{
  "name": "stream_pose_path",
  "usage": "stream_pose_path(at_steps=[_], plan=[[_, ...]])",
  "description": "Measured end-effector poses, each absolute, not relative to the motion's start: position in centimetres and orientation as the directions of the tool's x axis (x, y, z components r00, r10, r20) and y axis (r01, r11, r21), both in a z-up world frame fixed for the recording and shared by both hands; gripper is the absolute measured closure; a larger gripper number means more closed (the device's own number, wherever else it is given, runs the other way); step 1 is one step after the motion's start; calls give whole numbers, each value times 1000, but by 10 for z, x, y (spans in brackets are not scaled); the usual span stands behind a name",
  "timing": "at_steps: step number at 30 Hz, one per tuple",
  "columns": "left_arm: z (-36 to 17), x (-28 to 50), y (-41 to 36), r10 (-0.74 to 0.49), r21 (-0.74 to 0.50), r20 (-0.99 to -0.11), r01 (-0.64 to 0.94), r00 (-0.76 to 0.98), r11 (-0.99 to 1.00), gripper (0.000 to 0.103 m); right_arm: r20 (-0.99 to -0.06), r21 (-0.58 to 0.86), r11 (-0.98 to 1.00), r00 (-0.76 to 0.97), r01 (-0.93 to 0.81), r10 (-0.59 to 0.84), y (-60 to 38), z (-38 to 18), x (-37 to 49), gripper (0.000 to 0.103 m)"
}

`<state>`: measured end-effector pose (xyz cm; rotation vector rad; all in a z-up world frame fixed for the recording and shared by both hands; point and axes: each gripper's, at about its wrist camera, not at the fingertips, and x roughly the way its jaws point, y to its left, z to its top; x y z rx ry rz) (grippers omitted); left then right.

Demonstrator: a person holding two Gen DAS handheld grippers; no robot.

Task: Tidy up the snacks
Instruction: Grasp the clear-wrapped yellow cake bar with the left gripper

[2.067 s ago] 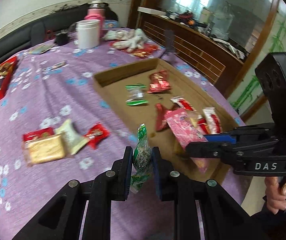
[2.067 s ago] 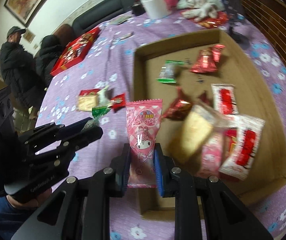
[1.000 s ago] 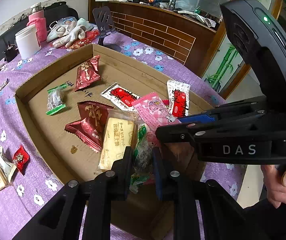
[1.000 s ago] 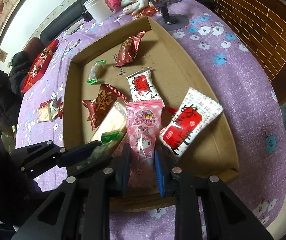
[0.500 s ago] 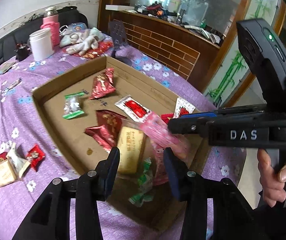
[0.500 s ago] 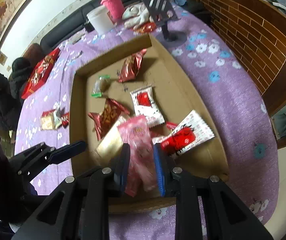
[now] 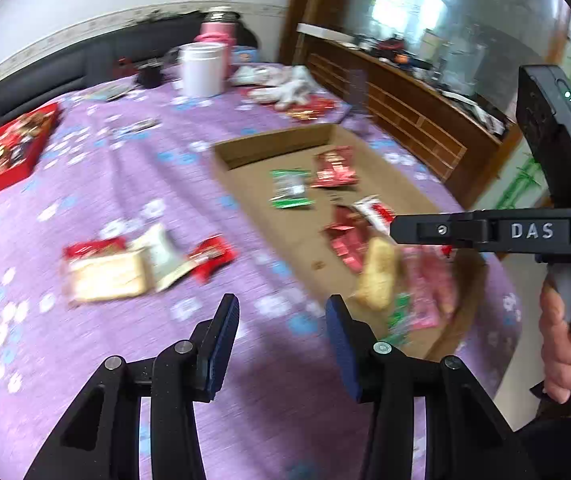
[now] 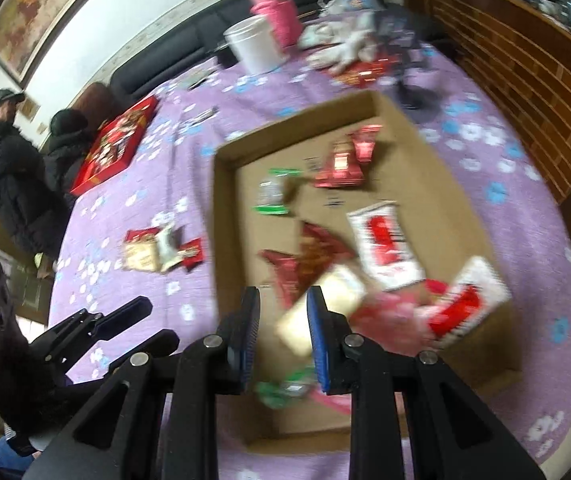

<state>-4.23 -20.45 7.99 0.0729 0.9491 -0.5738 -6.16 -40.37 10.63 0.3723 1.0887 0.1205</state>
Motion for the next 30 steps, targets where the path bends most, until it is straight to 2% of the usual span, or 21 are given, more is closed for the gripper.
stream_pose_path(at_steps=[5, 13, 22, 24, 30], plan=[[73, -42, -163, -376, -181, -800, 408, 468, 895, 55, -850, 381, 924, 389, -9, 355, -357, 100, -36, 80], [63, -50, -88, -298, -181, -815, 272, 496, 945, 55, -864, 372, 918, 310, -135, 396, -279, 91, 23, 80], [52, -61, -28, -250, -192, -829, 166, 499, 967, 55, -869, 398, 907, 260, -142, 422, -232, 53, 82, 80], [52, -62, -21, -248, -193, -828, 160, 503, 968, 55, -879, 392, 912, 245, -119, 410, -228, 44, 82, 80], [50, -56, -6, -267, -227, -824, 140, 500, 964, 55, -851, 495, 865, 157, -76, 501, -211, 33, 43, 80]])
